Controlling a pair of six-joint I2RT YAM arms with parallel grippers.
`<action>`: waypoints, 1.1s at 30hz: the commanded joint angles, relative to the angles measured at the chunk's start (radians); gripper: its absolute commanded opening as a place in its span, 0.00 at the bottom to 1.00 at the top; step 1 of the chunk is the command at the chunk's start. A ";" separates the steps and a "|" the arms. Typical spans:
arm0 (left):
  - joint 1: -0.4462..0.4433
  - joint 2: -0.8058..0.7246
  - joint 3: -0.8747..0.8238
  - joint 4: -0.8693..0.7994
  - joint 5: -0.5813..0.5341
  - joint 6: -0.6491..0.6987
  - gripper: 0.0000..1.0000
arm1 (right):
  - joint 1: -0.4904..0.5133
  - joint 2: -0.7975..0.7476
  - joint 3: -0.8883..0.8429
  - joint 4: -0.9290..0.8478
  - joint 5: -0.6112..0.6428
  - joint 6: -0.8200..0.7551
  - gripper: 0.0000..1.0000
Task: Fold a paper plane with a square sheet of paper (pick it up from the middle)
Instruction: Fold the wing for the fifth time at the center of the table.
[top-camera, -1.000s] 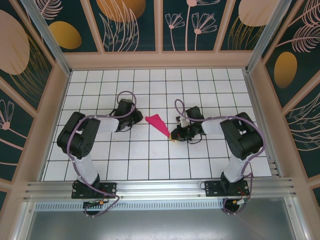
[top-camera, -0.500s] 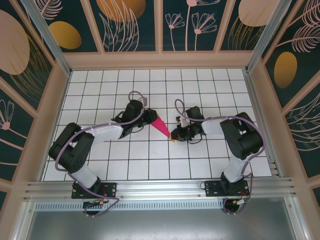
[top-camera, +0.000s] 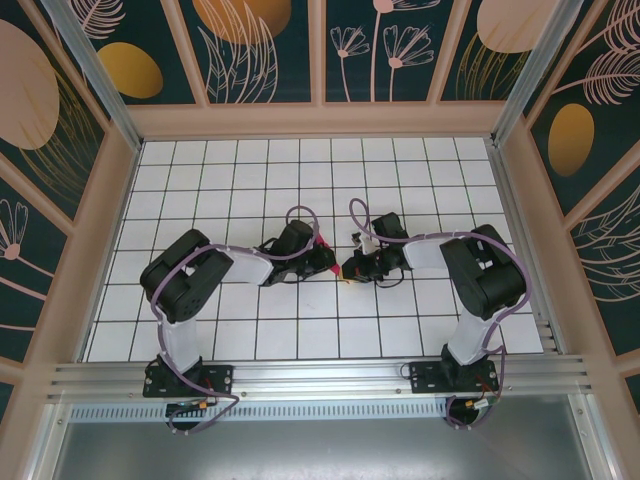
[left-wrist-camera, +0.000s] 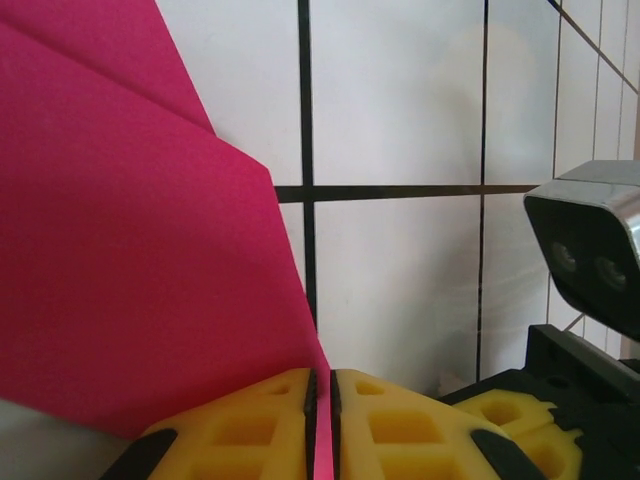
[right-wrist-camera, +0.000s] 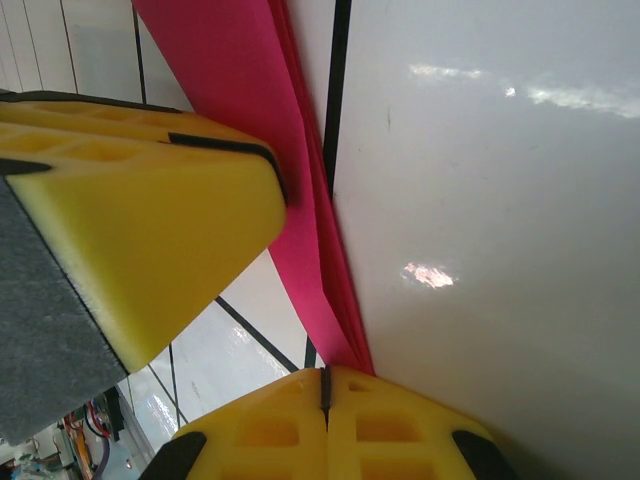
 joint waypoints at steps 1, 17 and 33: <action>-0.015 0.042 0.025 0.019 0.032 -0.041 0.17 | -0.010 0.067 -0.045 -0.145 0.181 -0.014 0.00; 0.166 -0.018 -0.035 -0.160 -0.167 0.057 0.20 | -0.011 0.077 -0.051 -0.155 0.209 -0.016 0.00; 0.300 -0.134 0.042 -0.368 -0.314 0.149 0.32 | -0.003 0.026 -0.042 -0.112 0.168 0.031 0.00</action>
